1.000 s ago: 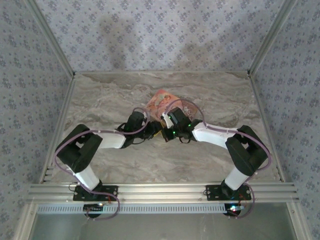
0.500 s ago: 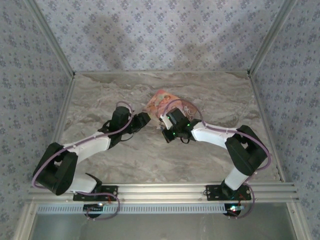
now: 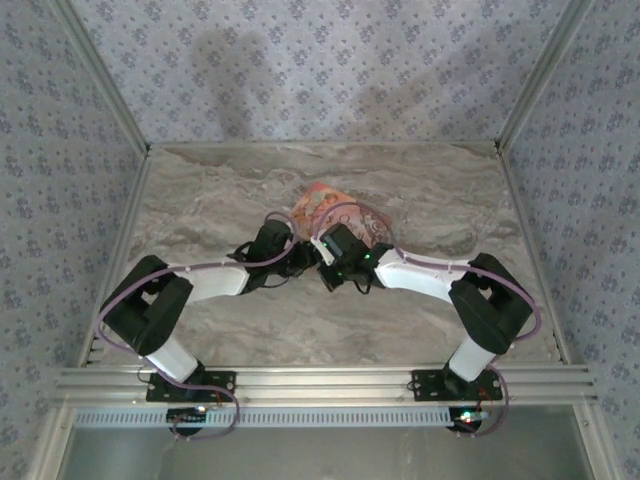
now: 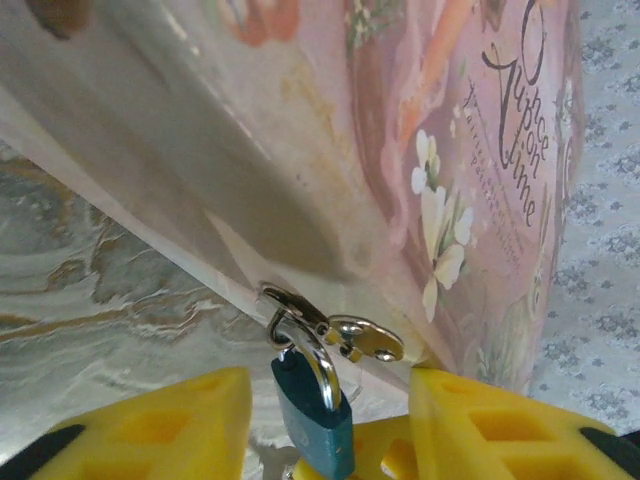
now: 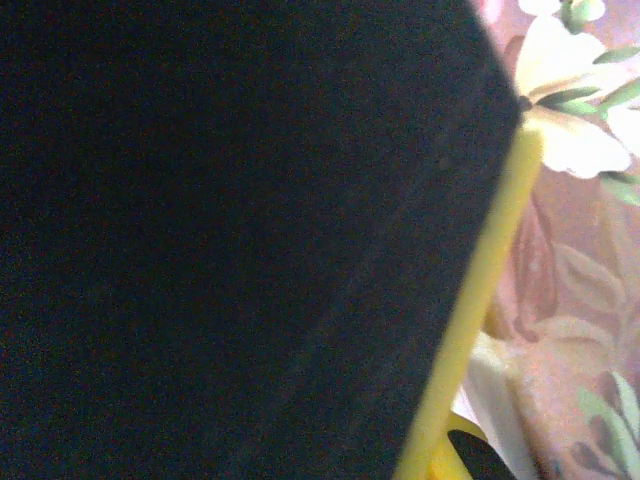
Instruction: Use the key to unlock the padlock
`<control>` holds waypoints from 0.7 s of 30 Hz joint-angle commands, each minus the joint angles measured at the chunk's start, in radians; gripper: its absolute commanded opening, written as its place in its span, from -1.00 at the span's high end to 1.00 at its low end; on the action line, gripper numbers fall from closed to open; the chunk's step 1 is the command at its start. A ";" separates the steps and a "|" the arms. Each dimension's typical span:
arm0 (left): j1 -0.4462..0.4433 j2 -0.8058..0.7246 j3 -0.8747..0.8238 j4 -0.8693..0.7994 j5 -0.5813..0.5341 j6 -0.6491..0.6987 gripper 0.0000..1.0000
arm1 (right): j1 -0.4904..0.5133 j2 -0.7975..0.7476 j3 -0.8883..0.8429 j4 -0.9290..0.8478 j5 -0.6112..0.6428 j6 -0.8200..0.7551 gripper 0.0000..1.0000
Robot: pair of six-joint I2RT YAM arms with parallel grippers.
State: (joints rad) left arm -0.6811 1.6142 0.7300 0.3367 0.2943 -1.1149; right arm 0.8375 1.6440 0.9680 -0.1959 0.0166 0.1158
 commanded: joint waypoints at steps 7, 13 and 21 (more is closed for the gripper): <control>-0.014 0.078 0.024 0.071 0.007 -0.045 0.52 | 0.018 -0.018 0.032 0.013 0.010 -0.002 1.00; -0.018 0.116 0.038 0.066 0.002 -0.043 0.63 | 0.034 -0.037 0.024 0.024 0.022 -0.017 0.99; -0.015 0.162 0.048 0.077 0.006 -0.046 1.00 | 0.045 -0.070 0.001 0.031 0.031 -0.025 0.52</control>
State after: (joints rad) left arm -0.6888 1.7248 0.7700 0.4324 0.3244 -1.1645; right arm 0.8497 1.6352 0.9623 -0.2104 0.1192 0.0982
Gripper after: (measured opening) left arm 0.040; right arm 0.213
